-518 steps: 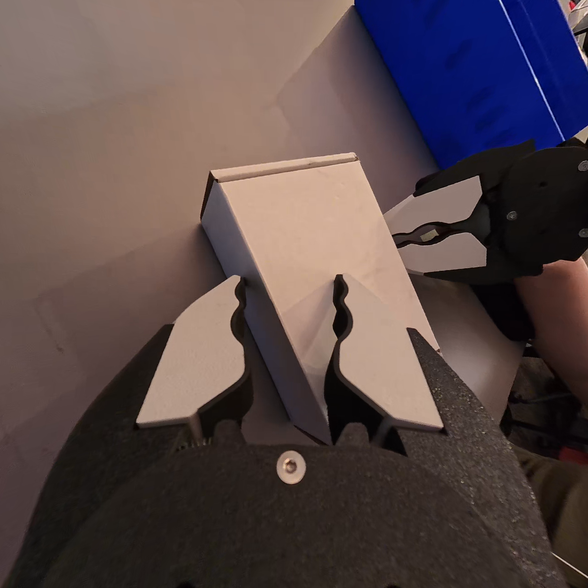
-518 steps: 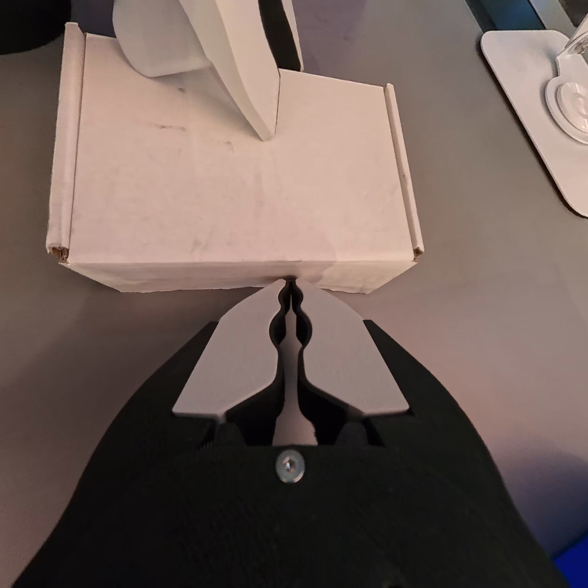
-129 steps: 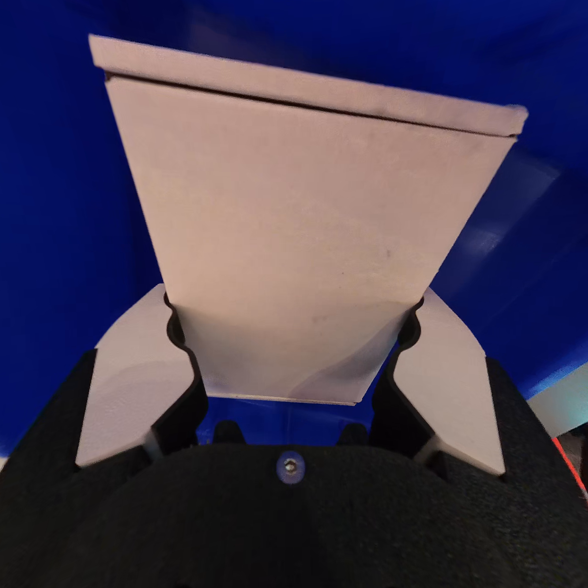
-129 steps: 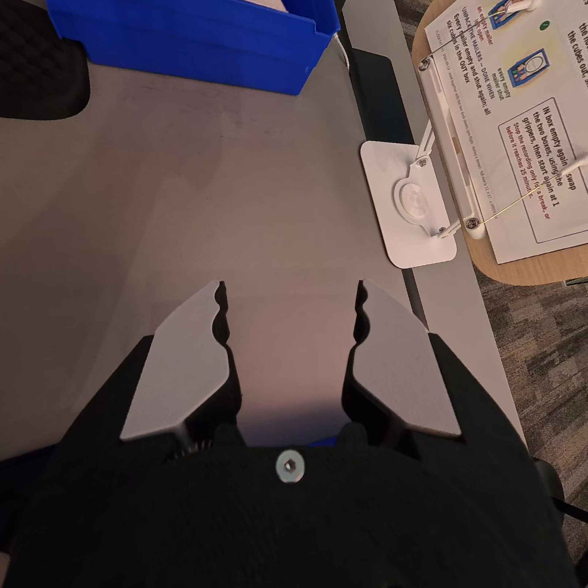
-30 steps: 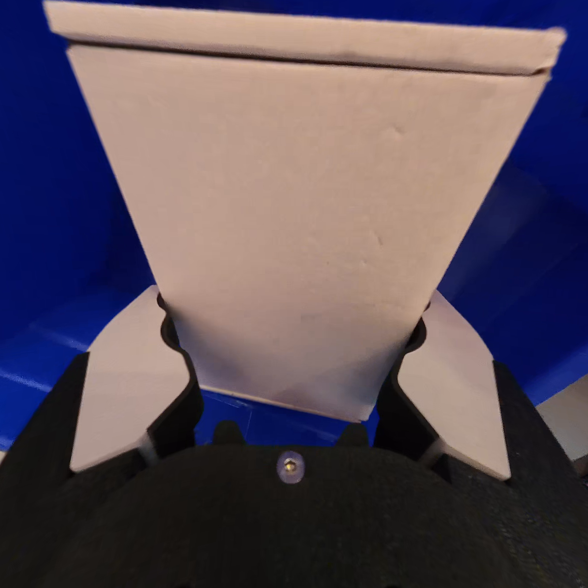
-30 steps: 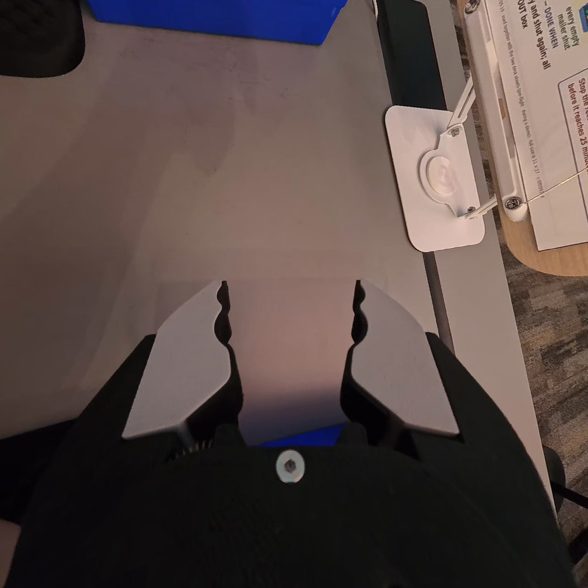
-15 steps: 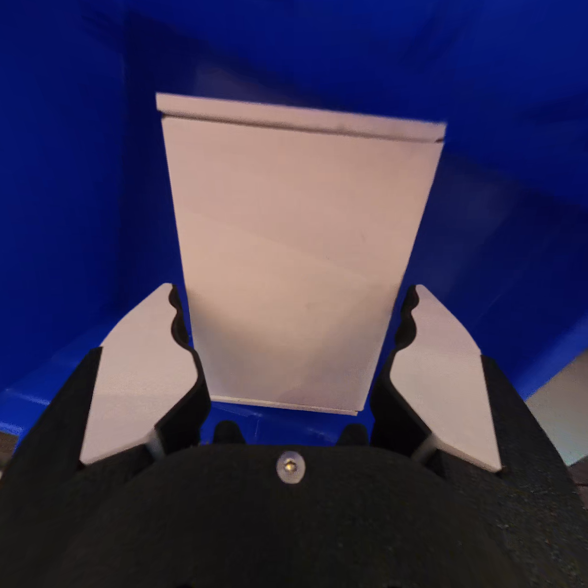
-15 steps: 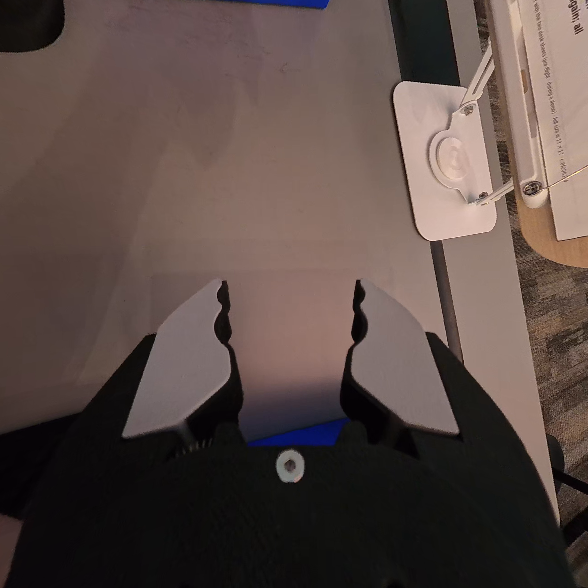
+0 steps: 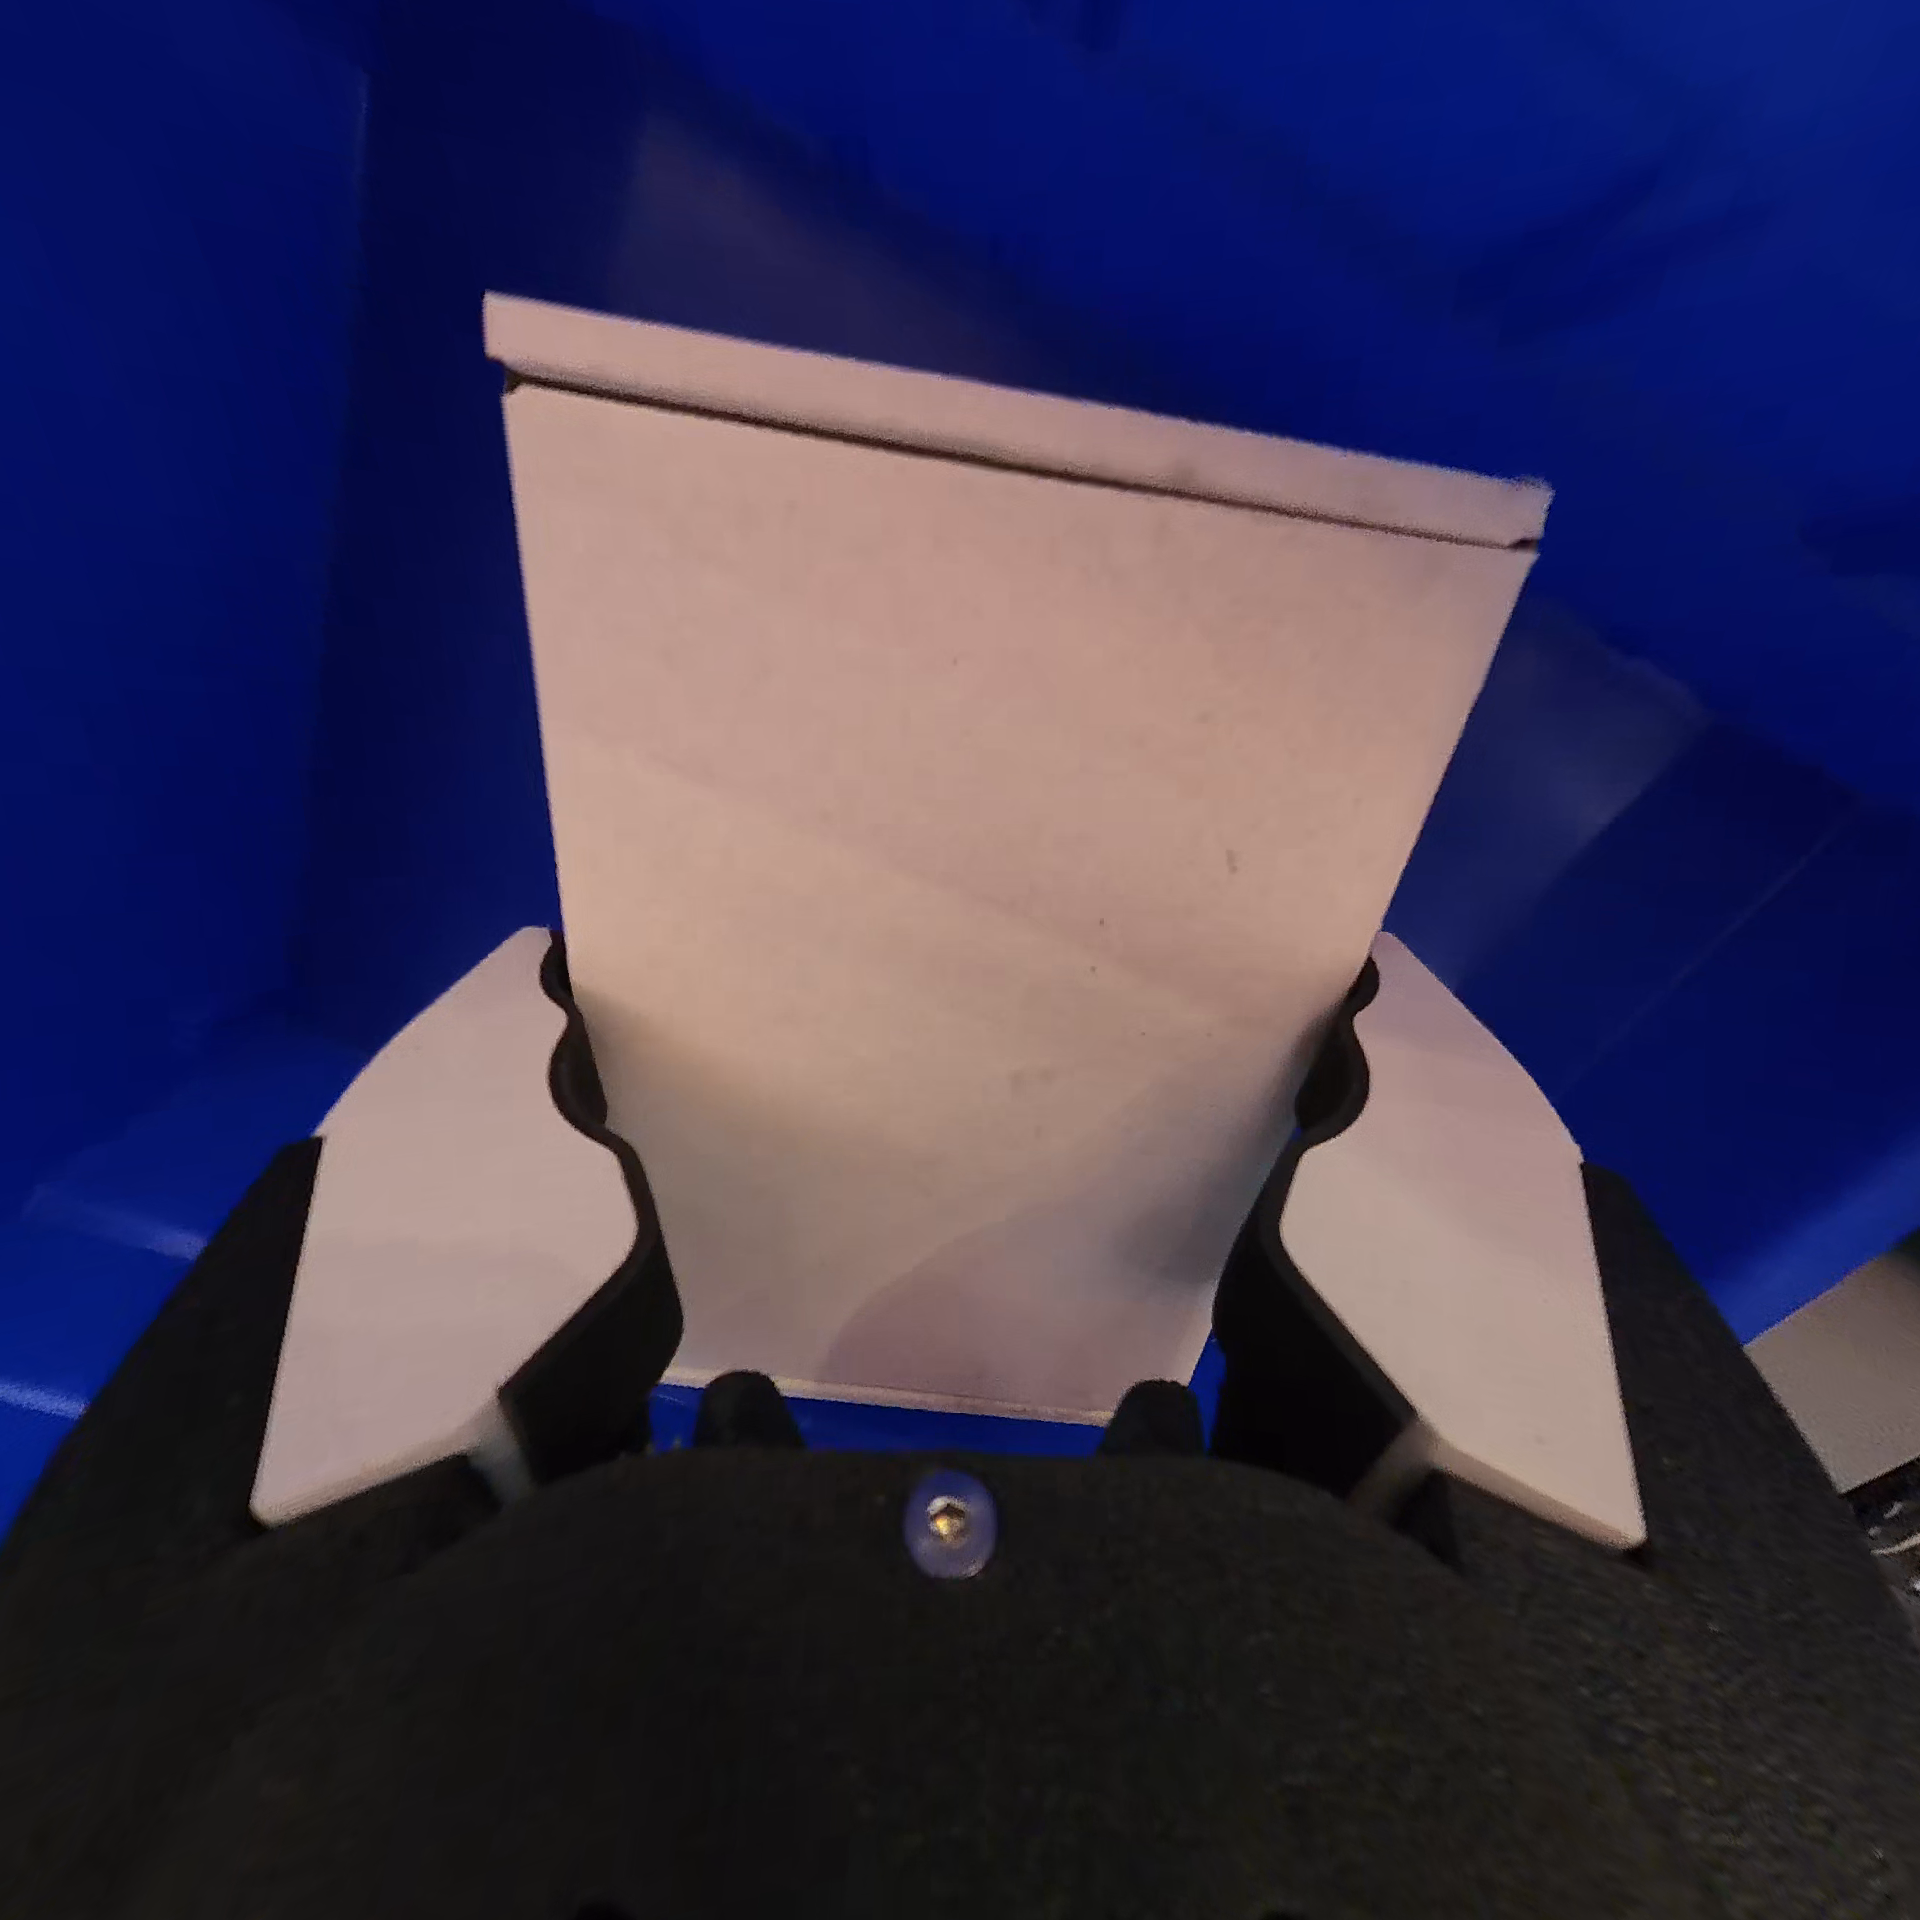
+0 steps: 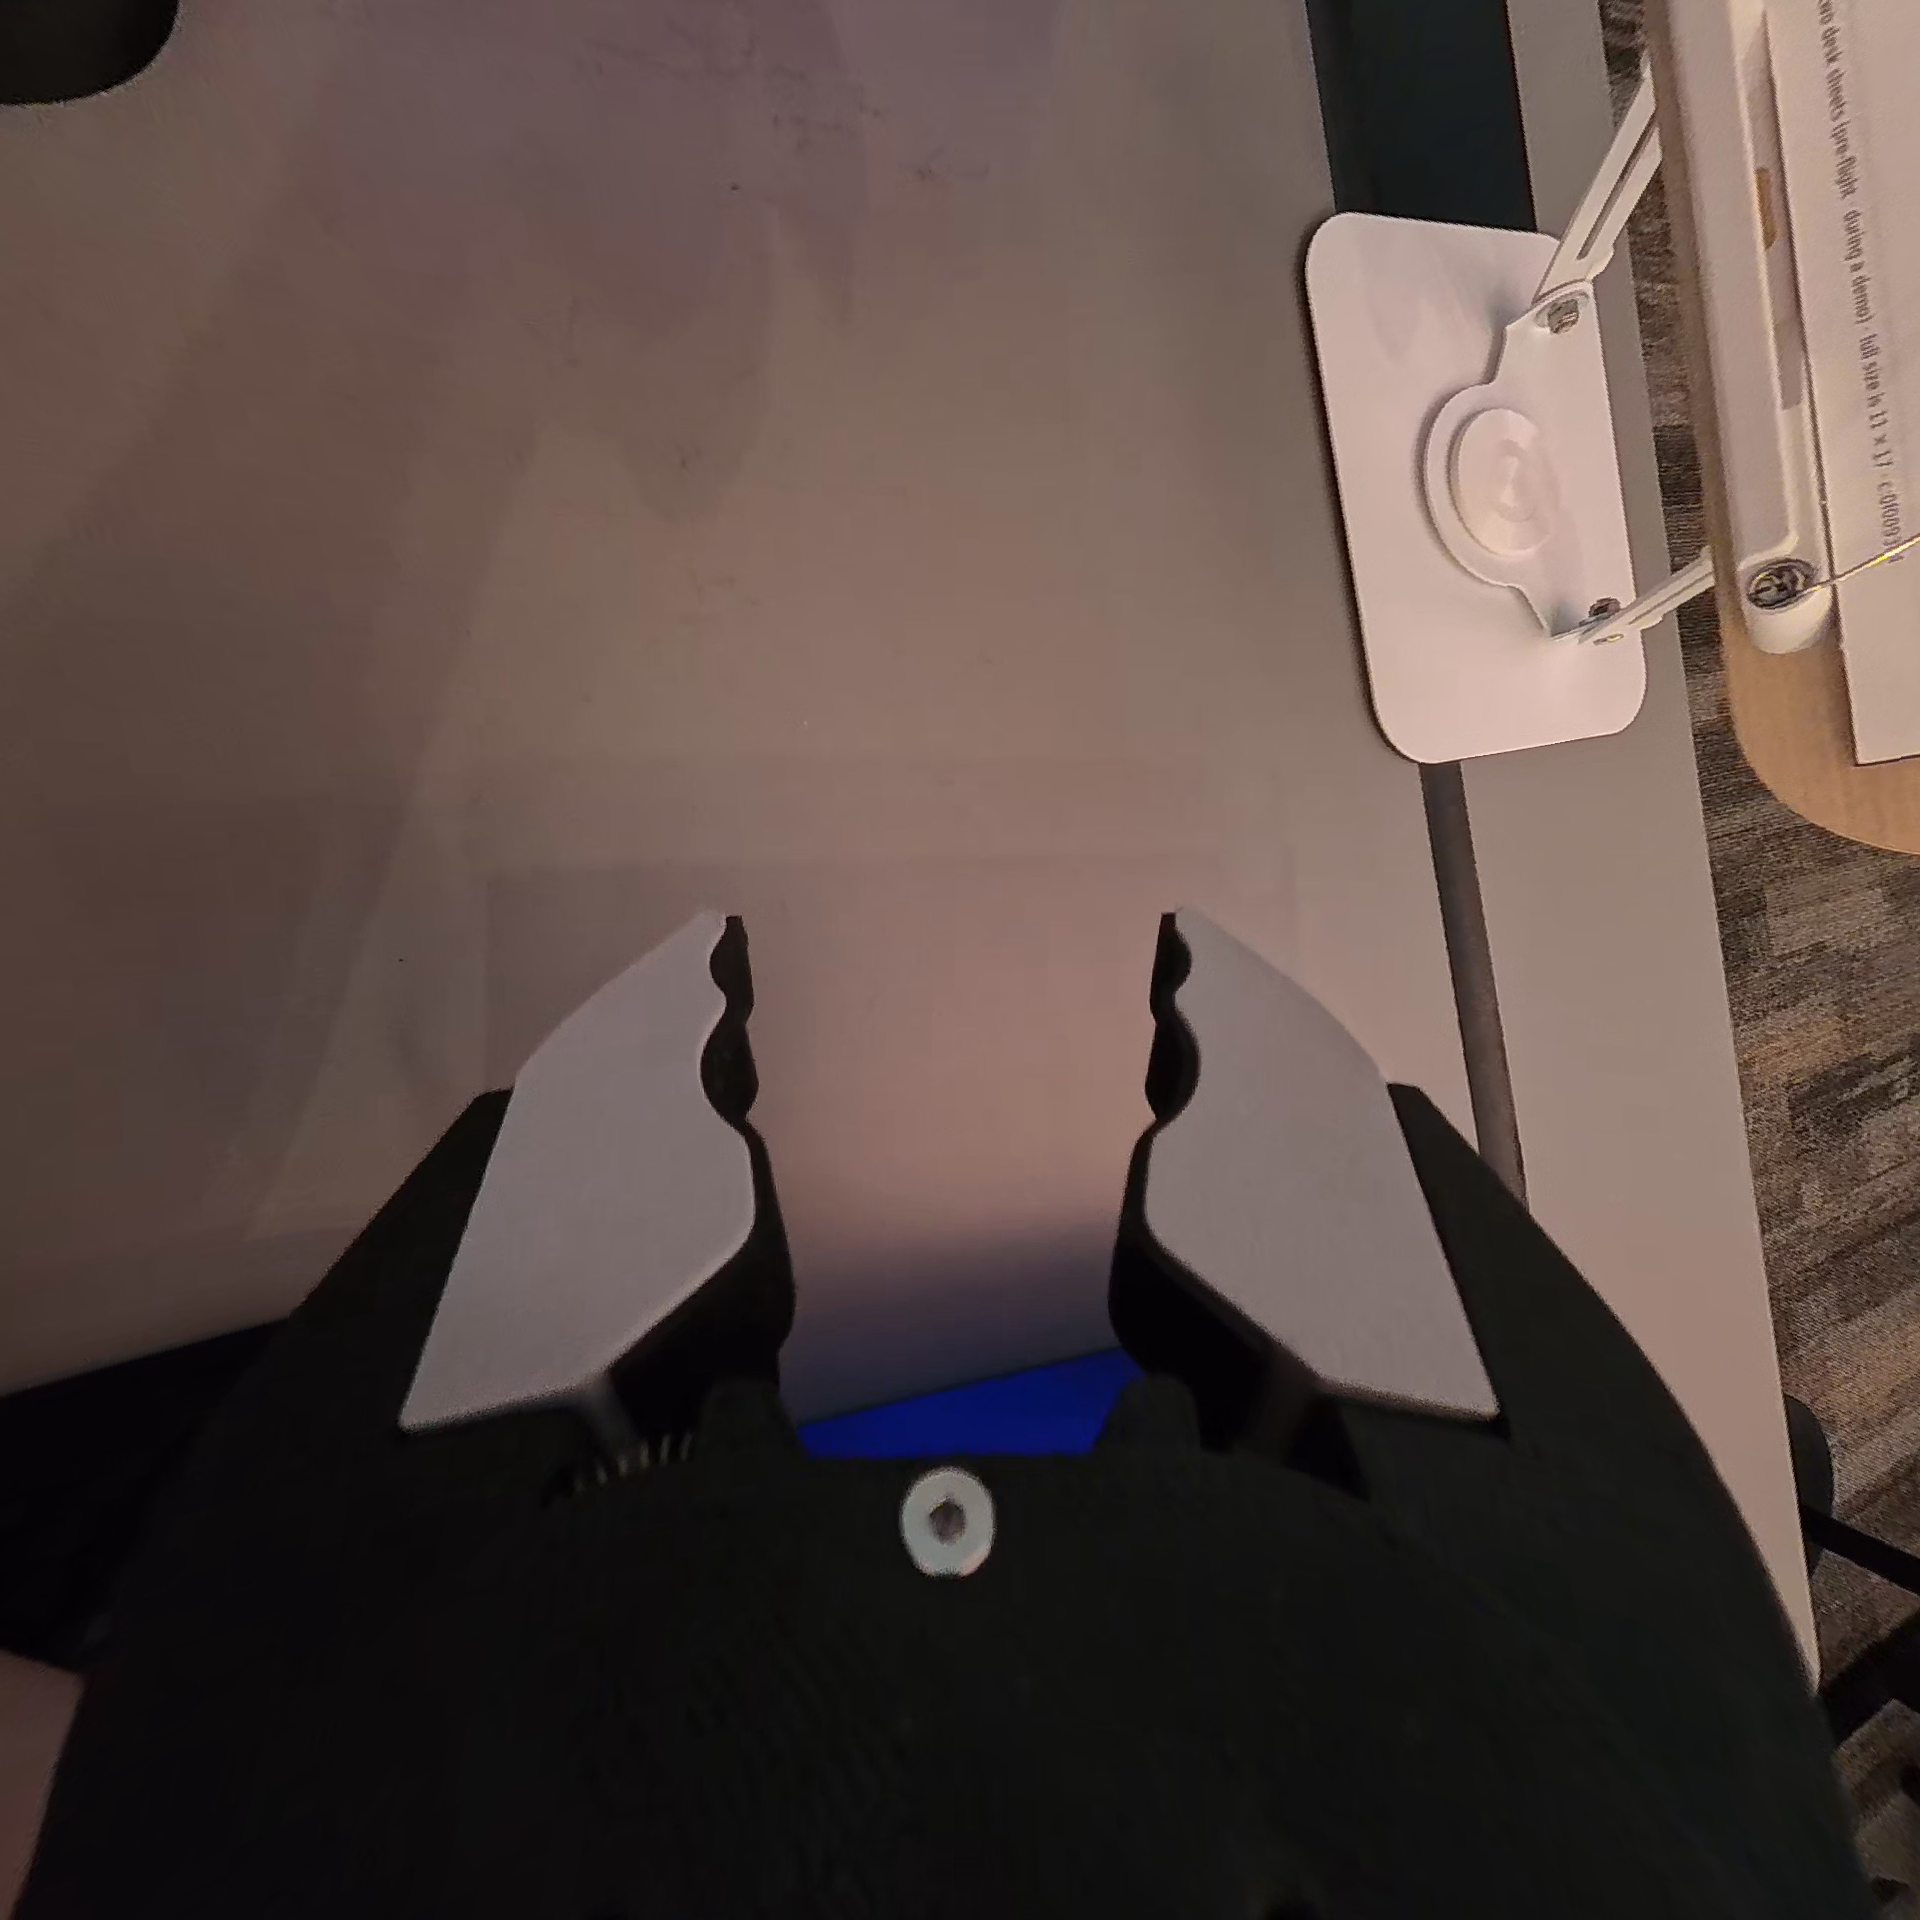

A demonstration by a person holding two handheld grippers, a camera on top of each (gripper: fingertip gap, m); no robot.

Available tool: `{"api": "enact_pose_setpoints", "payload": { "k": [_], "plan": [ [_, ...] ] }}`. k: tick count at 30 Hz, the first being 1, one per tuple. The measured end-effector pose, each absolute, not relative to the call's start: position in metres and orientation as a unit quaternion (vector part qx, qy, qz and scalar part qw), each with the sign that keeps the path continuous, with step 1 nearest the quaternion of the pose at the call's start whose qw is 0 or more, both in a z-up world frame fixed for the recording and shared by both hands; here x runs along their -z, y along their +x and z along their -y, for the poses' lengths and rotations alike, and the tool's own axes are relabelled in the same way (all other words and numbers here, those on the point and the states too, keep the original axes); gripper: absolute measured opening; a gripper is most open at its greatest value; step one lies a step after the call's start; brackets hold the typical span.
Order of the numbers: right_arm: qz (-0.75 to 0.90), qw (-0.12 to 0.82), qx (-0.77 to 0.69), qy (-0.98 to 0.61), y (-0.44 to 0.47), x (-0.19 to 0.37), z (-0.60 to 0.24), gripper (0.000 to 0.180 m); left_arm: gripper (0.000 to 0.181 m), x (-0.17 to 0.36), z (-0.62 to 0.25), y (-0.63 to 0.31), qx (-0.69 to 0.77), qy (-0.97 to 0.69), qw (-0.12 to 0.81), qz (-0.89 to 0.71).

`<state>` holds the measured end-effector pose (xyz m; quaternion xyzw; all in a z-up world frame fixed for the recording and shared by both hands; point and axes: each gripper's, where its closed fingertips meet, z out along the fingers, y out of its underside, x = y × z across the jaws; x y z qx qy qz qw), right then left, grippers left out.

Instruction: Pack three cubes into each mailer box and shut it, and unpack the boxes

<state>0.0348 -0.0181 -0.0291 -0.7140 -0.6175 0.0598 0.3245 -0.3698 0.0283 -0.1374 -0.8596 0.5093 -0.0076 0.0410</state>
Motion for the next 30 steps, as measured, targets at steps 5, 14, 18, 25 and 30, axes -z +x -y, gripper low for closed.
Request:
{"api": "enact_pose_setpoints", "payload": {
  "k": [5,14,18,25,30],
  "plan": [
    [0.619,0.324,-0.059,-0.713,0.035,0.029,0.02,0.075,0.133,0.139,-0.028,-0.37,0.007,-0.86,0.04,-0.508],
    [0.62,0.319,-0.057,-0.714,0.036,0.031,0.02,0.074,0.142,0.143,-0.027,-0.374,0.01,-0.864,0.038,-0.502],
    [0.621,0.314,-0.055,-0.716,0.037,0.033,0.02,0.074,0.134,0.136,-0.026,-0.381,-0.016,-0.856,0.034,-0.516],
    [0.622,0.31,-0.054,-0.717,0.037,0.034,0.02,0.074,0.138,0.141,-0.015,-0.402,-0.029,-0.858,-0.007,-0.512],
    [0.625,0.303,-0.054,-0.717,0.037,0.037,0.021,0.074,0.139,0.142,-0.016,-0.4,-0.026,-0.859,0.003,-0.511]
  ]
}}
